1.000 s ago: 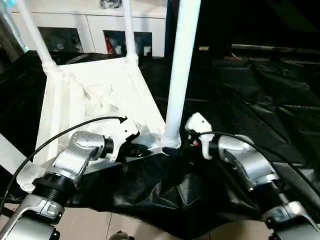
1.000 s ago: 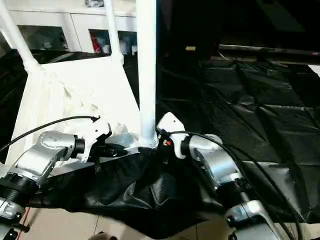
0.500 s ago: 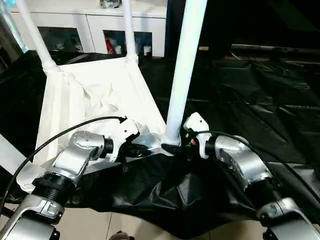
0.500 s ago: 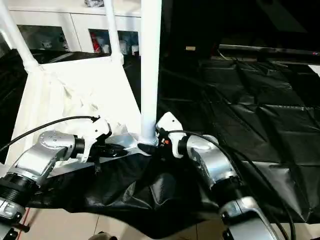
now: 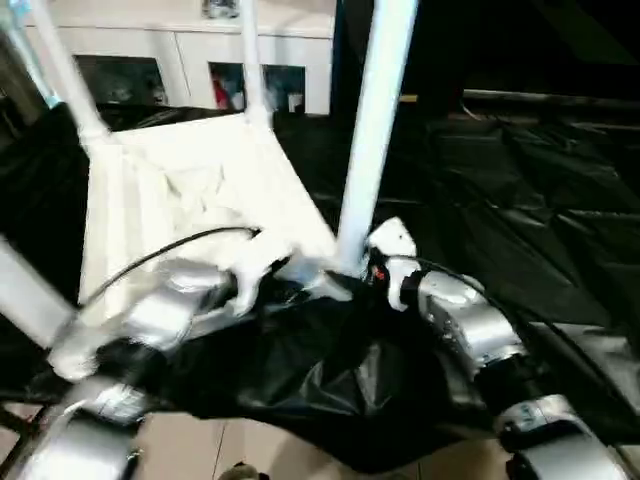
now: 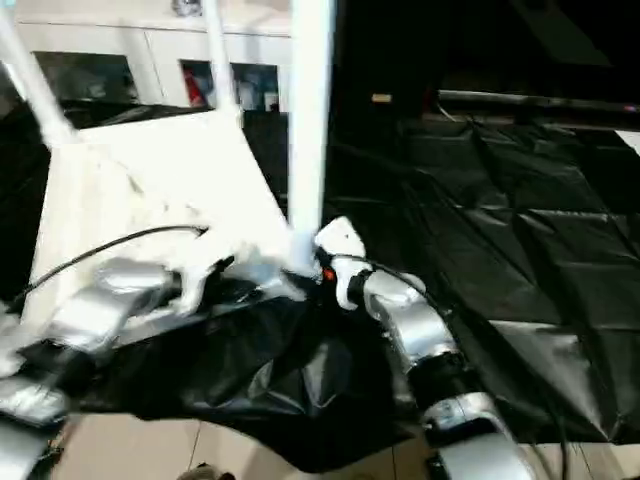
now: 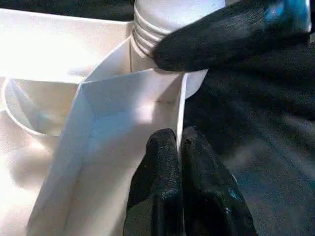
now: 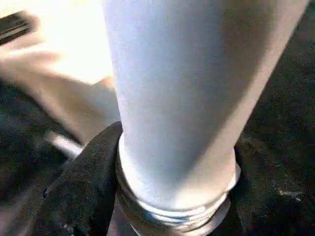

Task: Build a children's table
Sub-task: Rotate leg to tighten

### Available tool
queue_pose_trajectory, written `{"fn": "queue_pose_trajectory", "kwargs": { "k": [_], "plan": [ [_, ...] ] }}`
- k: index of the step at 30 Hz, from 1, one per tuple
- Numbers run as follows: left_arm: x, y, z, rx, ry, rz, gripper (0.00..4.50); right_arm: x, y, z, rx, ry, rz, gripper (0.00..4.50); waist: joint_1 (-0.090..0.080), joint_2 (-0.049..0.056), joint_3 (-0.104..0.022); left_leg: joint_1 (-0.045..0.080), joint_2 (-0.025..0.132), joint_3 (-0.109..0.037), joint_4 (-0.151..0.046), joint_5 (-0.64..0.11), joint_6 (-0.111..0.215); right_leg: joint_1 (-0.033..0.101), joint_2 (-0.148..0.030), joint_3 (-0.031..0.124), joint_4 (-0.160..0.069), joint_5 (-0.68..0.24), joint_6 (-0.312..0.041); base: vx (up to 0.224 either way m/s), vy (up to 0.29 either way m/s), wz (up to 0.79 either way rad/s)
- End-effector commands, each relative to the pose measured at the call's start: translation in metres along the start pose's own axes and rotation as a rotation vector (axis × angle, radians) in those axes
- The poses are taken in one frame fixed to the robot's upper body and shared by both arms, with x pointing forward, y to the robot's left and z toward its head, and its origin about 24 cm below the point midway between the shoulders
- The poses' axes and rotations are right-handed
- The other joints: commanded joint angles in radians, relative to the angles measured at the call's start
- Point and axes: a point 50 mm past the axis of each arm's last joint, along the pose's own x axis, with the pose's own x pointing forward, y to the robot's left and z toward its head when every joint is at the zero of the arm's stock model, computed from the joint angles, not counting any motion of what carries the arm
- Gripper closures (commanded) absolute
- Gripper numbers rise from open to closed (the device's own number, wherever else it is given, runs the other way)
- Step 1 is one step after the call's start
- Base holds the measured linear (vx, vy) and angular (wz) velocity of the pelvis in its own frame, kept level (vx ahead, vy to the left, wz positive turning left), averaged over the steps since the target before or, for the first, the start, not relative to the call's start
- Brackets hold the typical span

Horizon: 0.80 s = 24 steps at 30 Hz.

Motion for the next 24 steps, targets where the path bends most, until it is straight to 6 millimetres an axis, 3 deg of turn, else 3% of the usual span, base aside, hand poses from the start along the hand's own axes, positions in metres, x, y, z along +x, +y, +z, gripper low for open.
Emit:
{"fn": "queue_pose_trajectory", "kwargs": {
  "k": [1, 2, 4, 6, 7, 9, 11, 21, 24],
  "plan": [
    [0.004, 0.010, 0.014, -0.057, -0.081, 0.144, 4.50, 0.009, 0.015, -0.013, 0.054, 0.047, -0.025, 1.76, -0.003, 0.002, -0.060, 0.020, 0.016, -0.019, -0.079, -0.347, -0.051, 0.026, -0.055, 0.034, -0.098, -0.405, -0.151, 0.000, 0.000, 0.00],
    [0.013, 0.008, 0.024, -0.055, -0.108, 0.158, 4.50, 0.017, 0.023, -0.012, 0.034, 0.054, -0.058, 1.76, -0.003, 0.006, -0.061, 0.019, 0.015, -0.019, -0.079, -0.343, -0.051, 0.027, -0.054, 0.034, -0.099, -0.392, -0.148, 0.000, 0.000, 0.00],
    [0.022, 0.004, 0.033, -0.047, -0.134, 0.155, 4.50, 0.025, 0.031, -0.008, 0.038, 0.046, -0.060, 1.76, -0.005, 0.001, -0.062, 0.020, 0.012, -0.016, -0.077, -0.343, -0.051, 0.025, -0.052, 0.033, -0.099, -0.381, -0.151, 0.000, 0.000, 0.00],
    [0.025, 0.002, 0.036, -0.036, -0.145, 0.148, 4.50, 0.028, 0.036, -0.003, 0.090, 0.017, -0.024, 1.20, 0.000, 0.003, -0.066, 0.016, 0.014, -0.016, -0.076, -0.321, -0.035, 0.030, -0.052, 0.034, -0.096, -0.340, -0.153, 0.000, 0.000, 0.00],
    [0.026, 0.002, 0.037, -0.034, -0.144, 0.145, 4.50, 0.029, 0.038, -0.001, 0.095, 0.005, 0.000, 1.06, 0.001, 0.013, -0.068, 0.013, 0.014, -0.017, -0.077, -0.300, -0.031, 0.033, -0.052, 0.034, -0.090, -0.293, -0.160, 0.000, 0.000, 0.00],
    [0.026, 0.001, 0.035, -0.017, -0.139, 0.130, 4.50, 0.029, 0.041, 0.003, 0.087, -0.011, 0.041, 0.98, -0.001, 0.007, -0.070, 0.008, 0.013, -0.015, -0.077, -0.274, -0.020, 0.040, -0.049, 0.031, -0.087, -0.230, -0.172, 0.000, 0.000, 0.00],
    [0.025, 0.000, 0.033, -0.009, -0.134, 0.120, 4.50, 0.028, 0.041, 0.004, 0.055, -0.015, 0.056, 0.70, -0.001, 0.008, -0.070, 0.007, 0.013, -0.015, -0.077, -0.265, -0.014, 0.041, -0.051, 0.031, -0.087, -0.228, -0.175, 0.000, 0.000, 0.00],
    [0.002, -0.003, 0.014, 0.073, -0.094, -0.053, 4.50, -0.003, 0.018, 0.009, -0.190, 0.025, 0.284, 0.62, 0.001, 0.008, -0.069, 0.008, 0.018, -0.013, -0.077, -0.267, 0.004, 0.043, -0.051, 0.031, -0.089, -0.238, -0.179, 0.000, 0.000, 0.00],
    [-0.009, -0.006, 0.007, 0.105, -0.091, -0.144, 4.50, -0.017, 0.005, 0.012, -0.205, 0.040, 0.357, 0.62, 0.003, 0.010, -0.073, 0.009, 0.021, -0.013, -0.075, -0.246, 0.013, 0.044, -0.050, 0.030, -0.081, -0.181, -0.200, 0.000, 0.000, 0.00]
  ]
}}
